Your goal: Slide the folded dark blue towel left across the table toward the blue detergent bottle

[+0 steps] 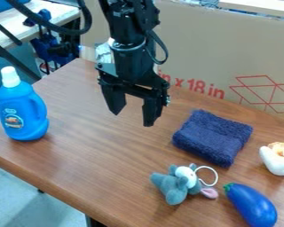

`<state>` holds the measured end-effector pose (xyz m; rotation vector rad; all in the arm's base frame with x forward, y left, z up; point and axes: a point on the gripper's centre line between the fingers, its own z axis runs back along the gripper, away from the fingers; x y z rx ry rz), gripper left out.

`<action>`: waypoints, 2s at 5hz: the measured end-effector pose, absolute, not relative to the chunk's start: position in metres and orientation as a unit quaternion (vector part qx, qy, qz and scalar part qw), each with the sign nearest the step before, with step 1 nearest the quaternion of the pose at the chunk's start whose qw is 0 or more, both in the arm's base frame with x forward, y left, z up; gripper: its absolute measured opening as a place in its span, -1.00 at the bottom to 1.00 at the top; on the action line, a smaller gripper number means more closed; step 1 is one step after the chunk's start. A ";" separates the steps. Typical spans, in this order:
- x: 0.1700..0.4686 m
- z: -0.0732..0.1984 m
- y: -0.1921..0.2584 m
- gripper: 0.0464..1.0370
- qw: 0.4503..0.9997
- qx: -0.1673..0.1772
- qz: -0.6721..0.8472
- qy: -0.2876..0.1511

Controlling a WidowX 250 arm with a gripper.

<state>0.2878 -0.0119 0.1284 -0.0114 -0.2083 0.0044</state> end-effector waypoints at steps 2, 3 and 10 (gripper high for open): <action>0.306 0.114 -0.033 0.93 0.994 -0.010 -0.006 -0.104; 0.328 0.113 -0.057 0.93 0.991 -0.024 -0.013 -0.130; 0.393 0.038 -0.074 0.93 0.997 -0.030 0.003 -0.065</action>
